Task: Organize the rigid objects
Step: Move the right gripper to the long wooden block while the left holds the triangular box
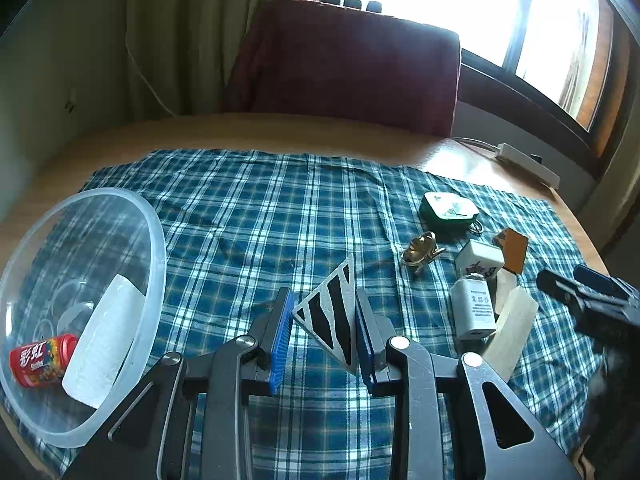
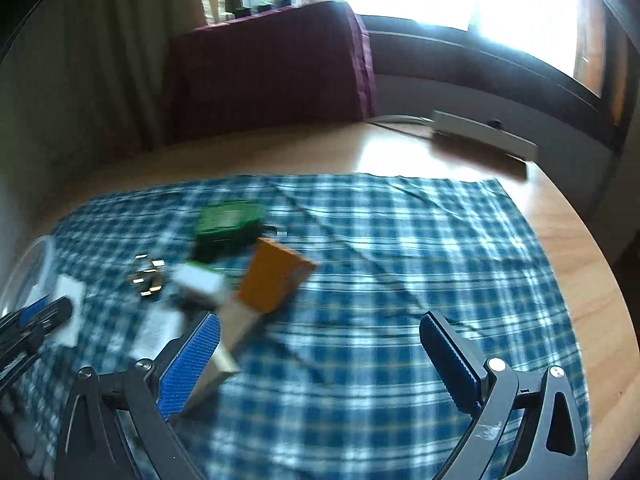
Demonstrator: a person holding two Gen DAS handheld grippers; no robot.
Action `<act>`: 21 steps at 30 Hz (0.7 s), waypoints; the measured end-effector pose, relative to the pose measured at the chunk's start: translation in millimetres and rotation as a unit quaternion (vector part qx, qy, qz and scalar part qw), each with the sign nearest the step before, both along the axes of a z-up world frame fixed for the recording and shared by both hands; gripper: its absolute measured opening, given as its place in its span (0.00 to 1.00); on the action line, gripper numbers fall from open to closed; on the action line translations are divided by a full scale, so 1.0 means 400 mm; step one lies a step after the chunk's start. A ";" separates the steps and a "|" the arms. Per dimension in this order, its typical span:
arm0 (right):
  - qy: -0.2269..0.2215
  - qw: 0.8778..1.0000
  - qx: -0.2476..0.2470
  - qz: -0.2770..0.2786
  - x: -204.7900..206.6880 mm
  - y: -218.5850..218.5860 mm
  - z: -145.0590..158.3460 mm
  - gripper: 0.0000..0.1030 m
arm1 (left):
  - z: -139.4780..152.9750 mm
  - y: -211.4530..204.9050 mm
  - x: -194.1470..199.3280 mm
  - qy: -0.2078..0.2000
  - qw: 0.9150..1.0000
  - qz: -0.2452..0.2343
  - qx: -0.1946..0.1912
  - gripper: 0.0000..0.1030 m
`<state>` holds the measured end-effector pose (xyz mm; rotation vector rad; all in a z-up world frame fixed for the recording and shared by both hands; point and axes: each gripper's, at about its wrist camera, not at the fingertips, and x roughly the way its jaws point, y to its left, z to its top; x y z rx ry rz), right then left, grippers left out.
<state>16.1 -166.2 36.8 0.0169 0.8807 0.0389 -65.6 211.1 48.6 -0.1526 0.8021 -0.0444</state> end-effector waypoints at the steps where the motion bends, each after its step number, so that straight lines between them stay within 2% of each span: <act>1: 0.007 1.000 -0.002 -0.002 0.022 -0.020 -0.003 0.99 | -0.001 0.001 0.001 0.000 1.000 -0.001 0.000 0.29; 4: 0.031 0.999 -0.014 0.015 0.052 -0.064 -0.027 0.99 | -0.004 0.002 0.002 0.002 1.000 -0.002 0.001 0.29; 9: 0.052 0.995 -0.011 0.085 0.014 -0.045 -0.048 0.99 | -0.007 0.002 0.003 0.004 1.000 -0.002 0.001 0.29; 11: 0.050 0.995 -0.017 0.090 -0.003 -0.038 -0.047 0.99 | -0.008 0.005 0.004 0.004 1.000 -0.002 0.001 0.29; 16: 0.050 0.992 0.049 0.109 -0.034 -0.056 -0.036 0.99 | -0.009 0.009 0.004 0.002 1.000 -0.002 0.000 0.29; 21: 0.046 0.984 0.072 0.158 -0.086 0.045 -0.015 0.99 | -0.006 0.012 0.002 0.000 1.000 -0.002 0.000 0.29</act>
